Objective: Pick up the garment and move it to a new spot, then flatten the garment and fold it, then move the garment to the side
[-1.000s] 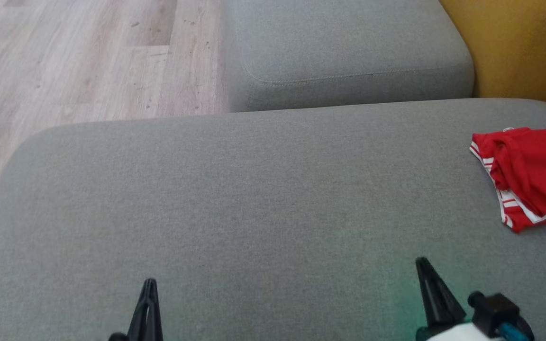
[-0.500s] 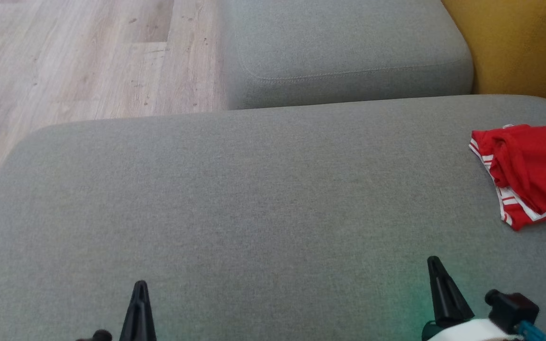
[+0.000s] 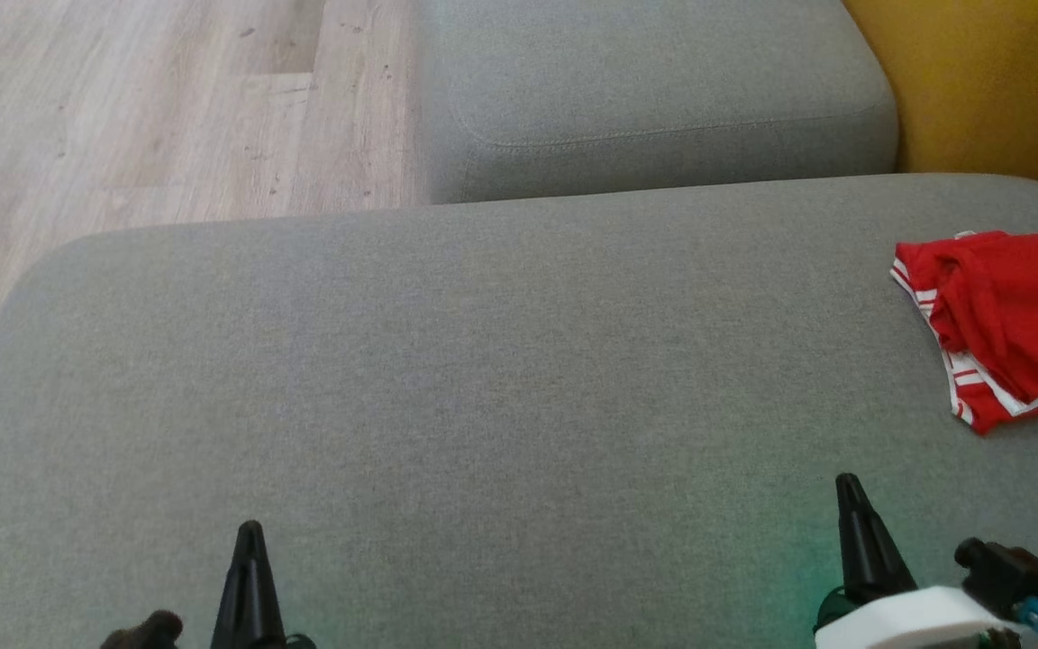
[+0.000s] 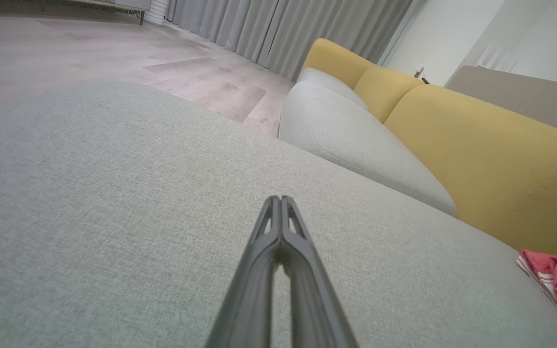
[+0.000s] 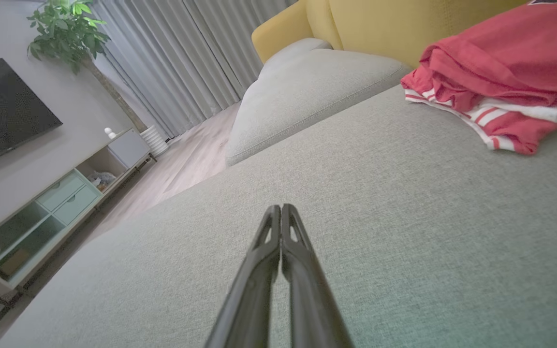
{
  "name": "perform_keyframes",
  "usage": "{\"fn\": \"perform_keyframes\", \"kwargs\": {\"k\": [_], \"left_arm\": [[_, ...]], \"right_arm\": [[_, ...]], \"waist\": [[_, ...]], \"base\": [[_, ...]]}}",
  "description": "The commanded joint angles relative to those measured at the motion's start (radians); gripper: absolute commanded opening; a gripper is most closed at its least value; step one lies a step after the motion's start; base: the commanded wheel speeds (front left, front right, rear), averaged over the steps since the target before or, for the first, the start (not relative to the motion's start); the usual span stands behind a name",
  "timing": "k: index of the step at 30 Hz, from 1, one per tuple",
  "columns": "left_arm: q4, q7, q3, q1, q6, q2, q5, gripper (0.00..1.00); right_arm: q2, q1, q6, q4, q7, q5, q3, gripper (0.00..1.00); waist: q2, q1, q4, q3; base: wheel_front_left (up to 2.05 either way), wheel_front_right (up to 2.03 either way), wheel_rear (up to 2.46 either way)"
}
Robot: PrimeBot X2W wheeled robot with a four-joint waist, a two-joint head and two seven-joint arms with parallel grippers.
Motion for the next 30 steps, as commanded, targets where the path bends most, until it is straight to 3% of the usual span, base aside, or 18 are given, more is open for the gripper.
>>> {"fn": "perform_keyframes", "kwargs": {"k": [1, 30], "left_arm": [[-0.023, 0.007, 0.023, -0.052, -0.009, 0.014, -0.033, 0.00], [0.007, 0.081, 0.080, -0.125, -0.058, 0.021, -0.373, 0.00]], "right_arm": [[-0.015, -0.062, 0.000, -0.034, 0.008, 0.036, -0.003, 0.00], [-0.021, -0.115, 0.000, -0.038, 0.085, 0.384, -0.050, 0.00]], "waist": [[0.0000, 0.0000, 0.000, 0.001], [0.0000, 0.0000, -0.010, 0.020]], "base": [[0.00, 0.00, 0.00], [0.00, 0.00, 0.00]]}}
